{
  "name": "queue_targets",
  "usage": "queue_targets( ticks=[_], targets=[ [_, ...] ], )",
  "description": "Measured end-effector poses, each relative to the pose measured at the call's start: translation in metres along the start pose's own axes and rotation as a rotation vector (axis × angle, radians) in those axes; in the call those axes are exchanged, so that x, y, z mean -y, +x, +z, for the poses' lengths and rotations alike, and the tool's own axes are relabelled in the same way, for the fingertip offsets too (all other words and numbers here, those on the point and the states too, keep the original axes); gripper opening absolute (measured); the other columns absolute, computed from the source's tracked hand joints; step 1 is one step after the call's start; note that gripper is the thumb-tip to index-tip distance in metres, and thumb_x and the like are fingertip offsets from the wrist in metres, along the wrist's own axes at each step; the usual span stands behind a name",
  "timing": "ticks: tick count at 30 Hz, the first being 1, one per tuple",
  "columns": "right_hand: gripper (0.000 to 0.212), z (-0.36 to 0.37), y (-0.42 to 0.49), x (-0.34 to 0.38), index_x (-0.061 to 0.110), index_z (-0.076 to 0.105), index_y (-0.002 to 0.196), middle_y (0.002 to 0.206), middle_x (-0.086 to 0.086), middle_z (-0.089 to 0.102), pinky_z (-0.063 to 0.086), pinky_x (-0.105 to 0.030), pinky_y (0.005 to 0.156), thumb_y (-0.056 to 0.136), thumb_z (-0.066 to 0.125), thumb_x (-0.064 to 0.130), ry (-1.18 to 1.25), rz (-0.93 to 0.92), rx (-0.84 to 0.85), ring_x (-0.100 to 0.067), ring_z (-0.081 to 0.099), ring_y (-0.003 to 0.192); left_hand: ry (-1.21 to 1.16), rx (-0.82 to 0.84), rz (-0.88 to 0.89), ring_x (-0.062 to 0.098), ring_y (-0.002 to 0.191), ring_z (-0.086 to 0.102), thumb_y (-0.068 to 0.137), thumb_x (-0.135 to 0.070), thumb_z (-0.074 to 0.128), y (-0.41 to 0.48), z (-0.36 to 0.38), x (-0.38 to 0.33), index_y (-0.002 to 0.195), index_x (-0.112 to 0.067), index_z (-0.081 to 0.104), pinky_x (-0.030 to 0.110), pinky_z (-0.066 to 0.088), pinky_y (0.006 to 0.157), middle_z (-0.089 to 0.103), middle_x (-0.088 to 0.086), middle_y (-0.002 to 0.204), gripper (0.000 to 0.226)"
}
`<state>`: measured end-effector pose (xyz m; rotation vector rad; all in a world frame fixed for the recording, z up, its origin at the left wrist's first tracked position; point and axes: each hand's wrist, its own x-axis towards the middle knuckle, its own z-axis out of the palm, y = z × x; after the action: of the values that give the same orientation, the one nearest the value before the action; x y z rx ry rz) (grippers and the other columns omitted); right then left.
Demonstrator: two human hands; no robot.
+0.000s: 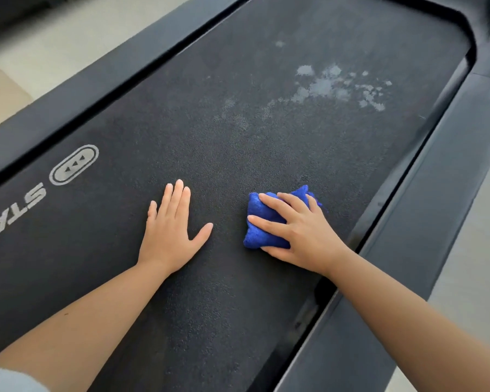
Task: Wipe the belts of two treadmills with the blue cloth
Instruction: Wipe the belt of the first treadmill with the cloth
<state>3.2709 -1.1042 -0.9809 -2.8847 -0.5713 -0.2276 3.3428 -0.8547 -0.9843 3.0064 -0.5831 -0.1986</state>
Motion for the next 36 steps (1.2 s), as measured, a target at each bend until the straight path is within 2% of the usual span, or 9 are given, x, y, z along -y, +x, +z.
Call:
queue_targets(
  ticks=[8,14,16,22,26,28,32,34,36],
  targets=[
    [0.050,0.001,0.000,-0.028,0.035,0.044,0.129,0.139,-0.006,0.049,0.044,-0.056,0.087,0.081,0.045,0.049,-0.012,-0.127,-0.026,-0.032,0.051,0.118,-0.036,0.020,-0.001,0.023,0.143,0.008,0.083,-0.062,0.022,-0.001,-0.003,-0.001,0.145,-0.003,0.025,0.051,0.016,0.111,0.013,0.008,0.155,0.086],
    [0.049,-0.006,0.028,-0.098,0.029,0.060,0.122,0.134,-0.010,0.053,0.041,-0.063,0.083,0.080,0.045,0.050,-0.016,0.364,-0.118,-0.035,0.052,0.114,-0.004,0.007,-0.001,0.020,0.143,0.005,0.084,-0.063,0.021,-0.002,0.001,0.000,0.146,-0.004,0.023,0.050,0.015,0.112,0.010,0.006,0.156,0.086],
    [0.050,-0.007,0.028,-0.099,0.026,0.063,0.121,0.134,-0.011,0.053,0.039,-0.066,0.083,0.080,0.045,0.049,-0.028,0.426,-0.140,-0.037,0.053,0.113,0.012,0.012,-0.001,0.019,0.143,0.003,0.083,-0.064,0.020,-0.001,0.001,0.000,0.146,-0.004,0.021,0.048,0.013,0.112,0.010,0.005,0.156,0.086],
    [0.048,0.001,-0.032,-0.023,0.034,0.051,0.124,0.135,-0.007,0.053,0.040,-0.053,0.090,0.078,0.053,0.048,-0.010,0.175,-0.181,-0.029,0.049,0.117,0.028,0.014,-0.012,0.018,0.143,0.004,0.084,-0.064,0.020,-0.001,0.001,-0.001,0.146,-0.005,0.022,0.048,0.014,0.111,0.010,0.005,0.156,0.086],
    [0.048,-0.002,-0.030,-0.037,0.038,0.047,0.126,0.136,-0.004,0.052,0.039,-0.051,0.089,0.081,0.047,0.053,-0.046,0.097,-0.134,-0.027,0.050,0.117,0.004,0.004,-0.018,0.016,0.143,0.001,0.082,-0.066,0.019,-0.001,0.000,0.000,0.147,-0.007,0.020,0.047,0.012,0.112,0.008,0.003,0.156,0.087],
    [0.050,-0.002,-0.020,-0.066,0.035,0.049,0.126,0.136,-0.008,0.053,0.041,-0.053,0.087,0.079,0.047,0.053,-0.093,0.200,-0.149,-0.032,0.055,0.114,-0.017,-0.008,-0.019,0.016,0.143,0.001,0.082,-0.066,0.020,-0.001,0.000,0.000,0.147,-0.007,0.021,0.047,0.012,0.113,0.008,0.002,0.156,0.087],
    [0.057,-0.010,0.002,-0.114,0.022,0.061,0.124,0.136,-0.017,0.049,0.037,-0.063,0.088,0.079,0.043,0.052,-0.072,0.687,-0.180,-0.040,0.049,0.117,-0.060,-0.020,-0.023,0.016,0.143,0.004,0.082,-0.065,0.023,-0.002,-0.001,-0.002,0.147,-0.008,0.023,0.046,0.011,0.113,0.010,0.002,0.156,0.086],
    [0.056,-0.008,0.004,-0.103,0.020,0.063,0.122,0.136,-0.018,0.049,0.035,-0.067,0.087,0.080,0.042,0.051,-0.079,0.712,-0.211,-0.040,0.047,0.117,-0.067,-0.012,-0.032,0.014,0.143,0.001,0.081,-0.066,0.020,-0.002,-0.003,-0.003,0.148,-0.010,0.021,0.043,0.007,0.113,0.008,0.001,0.156,0.087],
    [0.052,-0.002,0.001,-0.070,0.021,0.064,0.120,0.134,-0.016,0.051,0.037,-0.067,0.084,0.080,0.044,0.048,-0.083,0.595,-0.243,-0.037,0.046,0.115,-0.058,0.008,-0.034,0.016,0.143,0.000,0.080,-0.067,0.017,-0.001,-0.004,-0.003,0.148,-0.010,0.019,0.041,0.004,0.113,0.007,0.002,0.157,0.088]
  ],
)
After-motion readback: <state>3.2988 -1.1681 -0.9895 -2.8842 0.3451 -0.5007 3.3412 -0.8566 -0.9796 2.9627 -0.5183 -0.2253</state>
